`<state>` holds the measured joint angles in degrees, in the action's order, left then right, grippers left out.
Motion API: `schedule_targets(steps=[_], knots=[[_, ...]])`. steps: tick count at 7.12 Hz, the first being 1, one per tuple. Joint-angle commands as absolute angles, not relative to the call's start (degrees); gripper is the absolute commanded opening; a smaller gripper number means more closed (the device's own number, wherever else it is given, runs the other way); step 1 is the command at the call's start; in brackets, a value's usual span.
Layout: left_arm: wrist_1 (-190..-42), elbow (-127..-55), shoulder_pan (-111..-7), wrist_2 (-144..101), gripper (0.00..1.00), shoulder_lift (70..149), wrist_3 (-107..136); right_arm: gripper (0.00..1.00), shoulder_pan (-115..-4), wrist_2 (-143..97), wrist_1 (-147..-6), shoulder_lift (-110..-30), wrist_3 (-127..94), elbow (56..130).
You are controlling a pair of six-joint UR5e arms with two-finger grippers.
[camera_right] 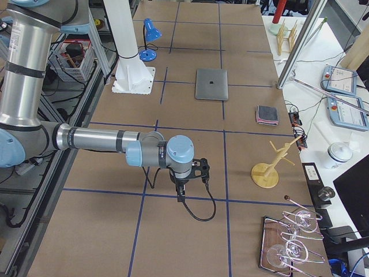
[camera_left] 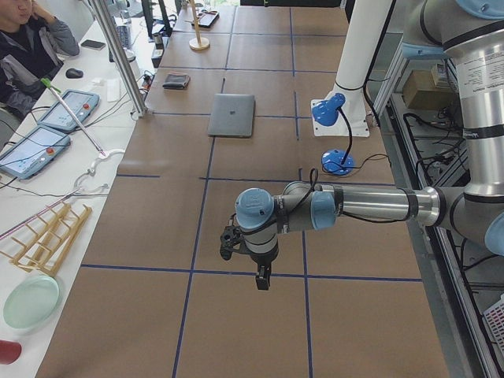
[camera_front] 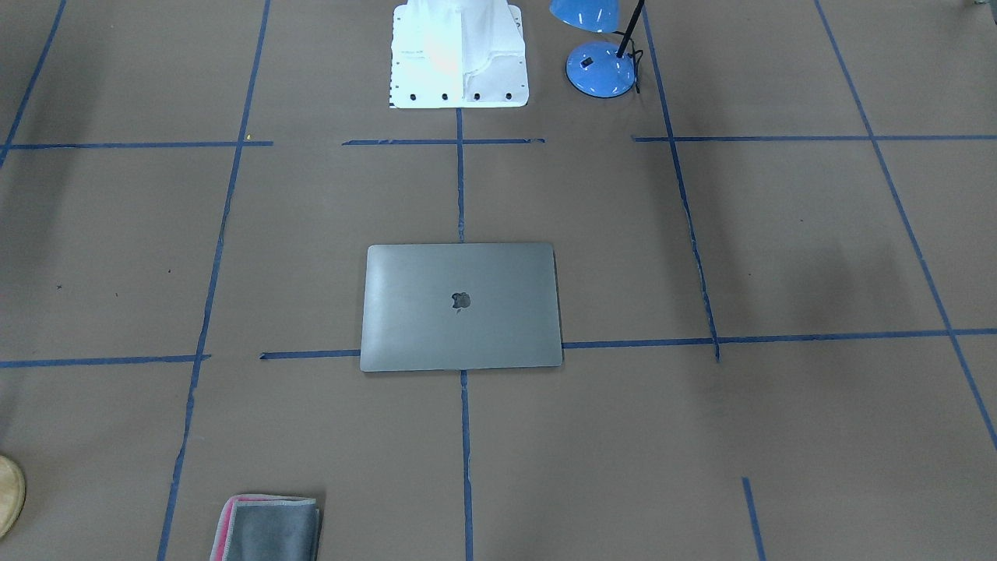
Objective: Close laptop
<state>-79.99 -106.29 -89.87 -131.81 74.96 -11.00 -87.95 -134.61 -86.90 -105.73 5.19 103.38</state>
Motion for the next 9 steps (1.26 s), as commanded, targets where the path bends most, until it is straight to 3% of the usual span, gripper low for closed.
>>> schedule_targets(steps=[1, 9], knots=[[-80.33, -105.47, -89.82, -132.27, 1.0, 75.41, -10.81, 0.99, -87.98, -134.47, -86.84, -105.73, 4.83, 103.36], [-80.33, -105.56, -89.38, -131.75, 1.0, 76.55, -11.16, 1.0, -87.89, -134.82, -86.84, -105.73, 4.92, 103.01]])
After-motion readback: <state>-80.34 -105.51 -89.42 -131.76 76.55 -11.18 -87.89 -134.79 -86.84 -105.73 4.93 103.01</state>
